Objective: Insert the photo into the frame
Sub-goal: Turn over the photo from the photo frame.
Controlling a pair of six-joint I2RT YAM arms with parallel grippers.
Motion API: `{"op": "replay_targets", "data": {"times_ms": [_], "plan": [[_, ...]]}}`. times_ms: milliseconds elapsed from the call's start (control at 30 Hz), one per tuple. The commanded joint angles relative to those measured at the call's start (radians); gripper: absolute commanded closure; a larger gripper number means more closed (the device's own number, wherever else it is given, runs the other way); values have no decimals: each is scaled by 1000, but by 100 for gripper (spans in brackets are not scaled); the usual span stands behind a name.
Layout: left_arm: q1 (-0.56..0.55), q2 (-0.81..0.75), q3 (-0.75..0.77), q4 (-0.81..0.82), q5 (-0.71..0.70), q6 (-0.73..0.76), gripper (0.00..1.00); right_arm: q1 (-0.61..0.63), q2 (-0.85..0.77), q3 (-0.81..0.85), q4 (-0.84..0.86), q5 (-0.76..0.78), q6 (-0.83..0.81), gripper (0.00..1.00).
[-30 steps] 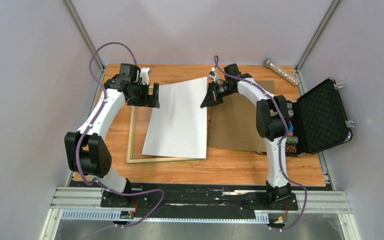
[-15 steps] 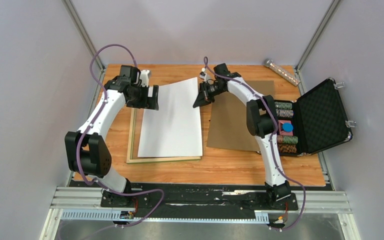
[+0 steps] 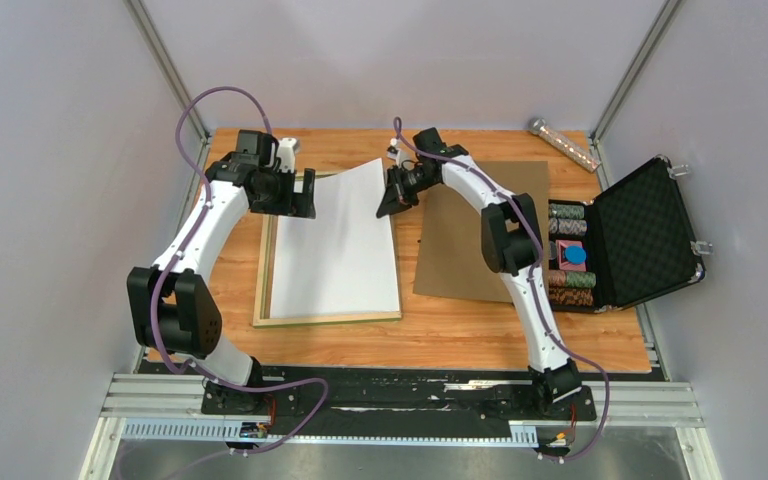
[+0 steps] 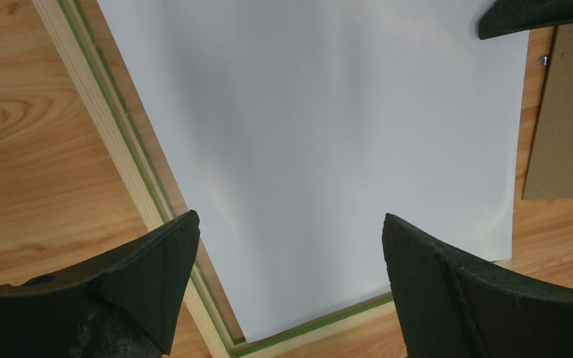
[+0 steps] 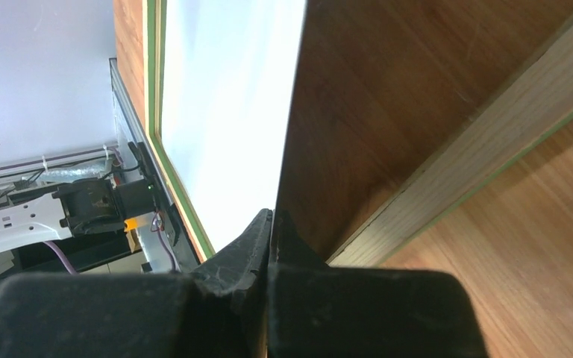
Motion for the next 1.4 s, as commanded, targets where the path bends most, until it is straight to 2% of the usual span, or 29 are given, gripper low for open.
{"op": "replay_targets", "data": {"times_ms": [0, 767, 1000, 1167, 1367], "plan": [[7, -43, -8, 30, -4, 16, 1, 14, 16, 49, 14, 16, 36, 100], [19, -53, -15, 36, 2, 12, 1, 28, 19, -5, 183, 49, 188, 100], [21, -48, -16, 37, 8, 8, 1, 28, -38, -134, 246, 51, 248, 100], [22, -52, -15, 35, 9, 8, 1, 29, -112, -266, 379, 65, 308, 100], [26, -58, -17, 34, 10, 9, 1, 30, -117, -269, 392, 67, 314, 100]]}}
